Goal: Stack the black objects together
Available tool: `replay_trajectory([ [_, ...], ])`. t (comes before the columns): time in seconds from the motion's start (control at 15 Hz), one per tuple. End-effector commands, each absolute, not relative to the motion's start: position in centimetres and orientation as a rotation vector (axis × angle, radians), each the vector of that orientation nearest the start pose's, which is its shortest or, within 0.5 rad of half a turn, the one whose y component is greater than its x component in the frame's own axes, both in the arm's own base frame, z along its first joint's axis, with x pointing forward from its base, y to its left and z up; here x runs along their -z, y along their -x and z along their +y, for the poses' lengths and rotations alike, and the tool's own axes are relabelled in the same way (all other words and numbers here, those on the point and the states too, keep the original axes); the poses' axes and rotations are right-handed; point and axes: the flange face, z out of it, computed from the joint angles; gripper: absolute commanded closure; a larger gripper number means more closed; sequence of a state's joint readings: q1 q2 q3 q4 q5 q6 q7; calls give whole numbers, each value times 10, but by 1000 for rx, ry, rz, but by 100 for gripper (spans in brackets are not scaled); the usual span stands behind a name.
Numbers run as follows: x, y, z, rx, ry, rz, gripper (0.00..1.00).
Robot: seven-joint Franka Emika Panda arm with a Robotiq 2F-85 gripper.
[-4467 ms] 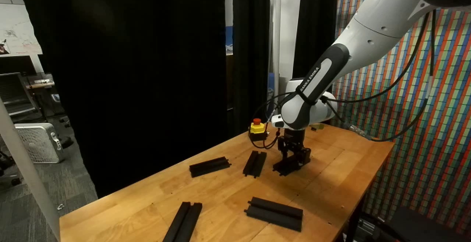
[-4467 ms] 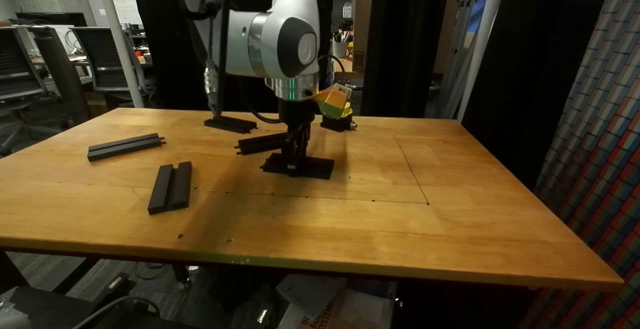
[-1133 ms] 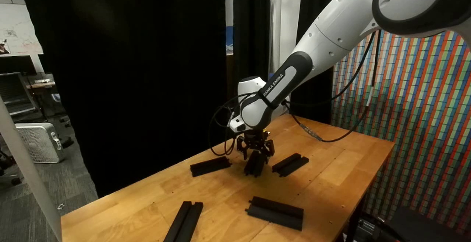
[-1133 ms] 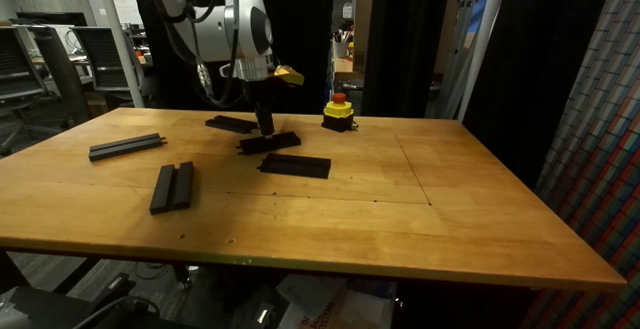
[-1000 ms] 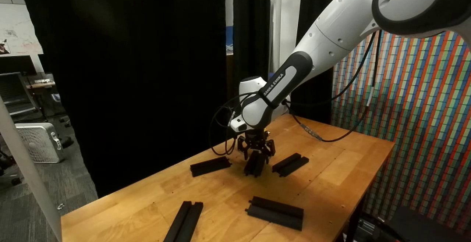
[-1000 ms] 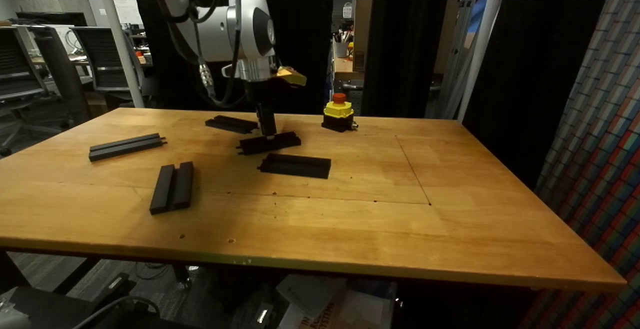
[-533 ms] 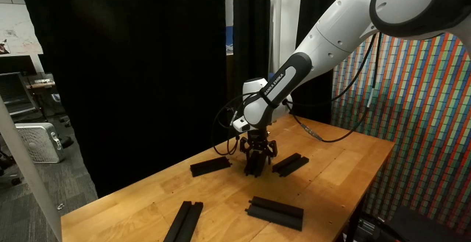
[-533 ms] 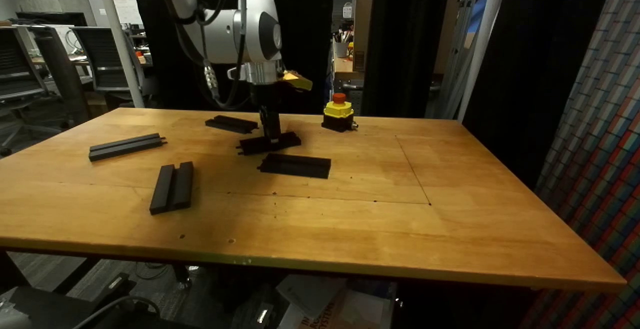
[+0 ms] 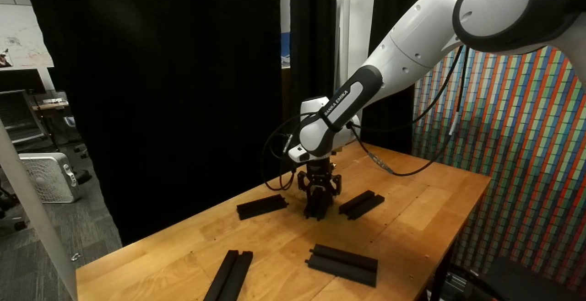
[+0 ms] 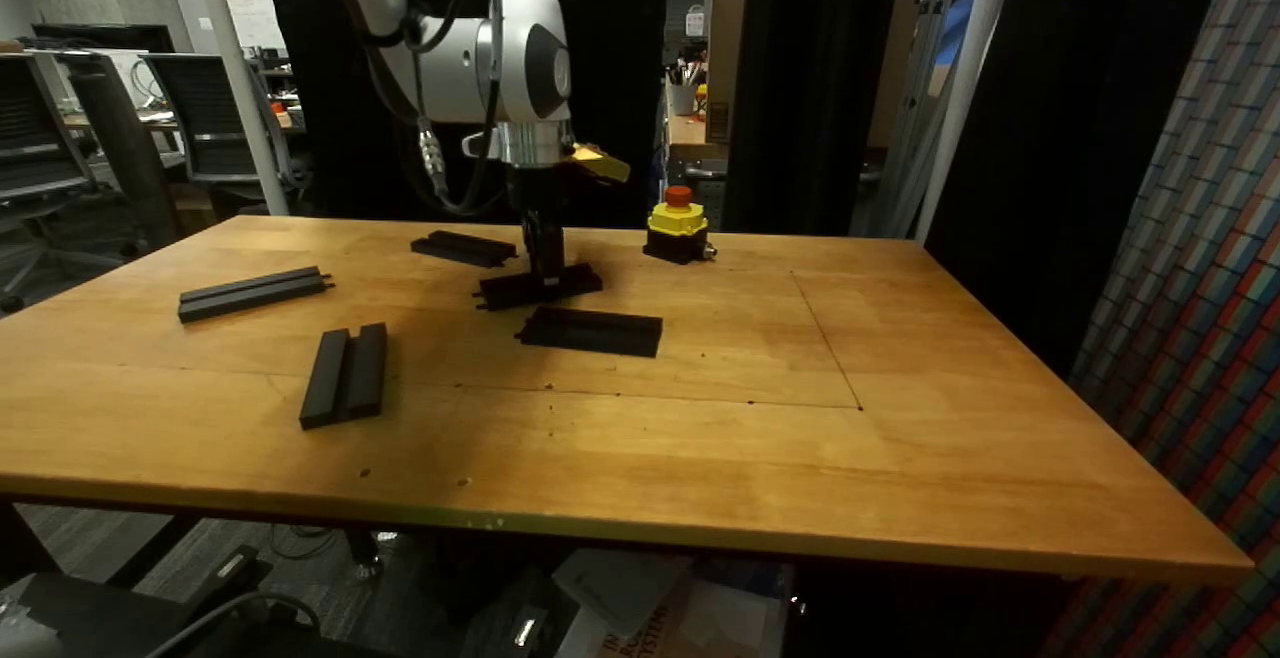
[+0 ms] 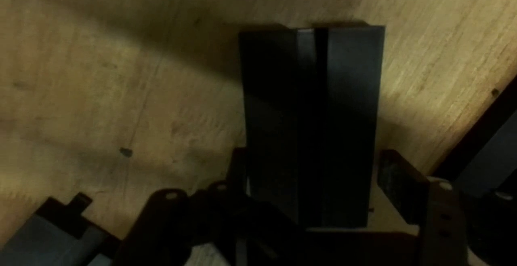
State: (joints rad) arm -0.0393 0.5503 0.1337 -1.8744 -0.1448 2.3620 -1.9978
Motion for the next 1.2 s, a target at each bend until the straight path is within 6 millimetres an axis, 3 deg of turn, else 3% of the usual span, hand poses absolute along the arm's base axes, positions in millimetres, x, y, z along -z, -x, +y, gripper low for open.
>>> replay_trajectory([
  [0.0, -218, -642, 54, 53, -1482, 2849, 49],
  [0.07, -220, -643, 53, 54, -1494, 2853, 54],
  [0.4, -229, -641, 45, 93, -1656, 2789, 54],
  [1.13, -260, -604, 10, 46, -1923, 2541, 54],
])
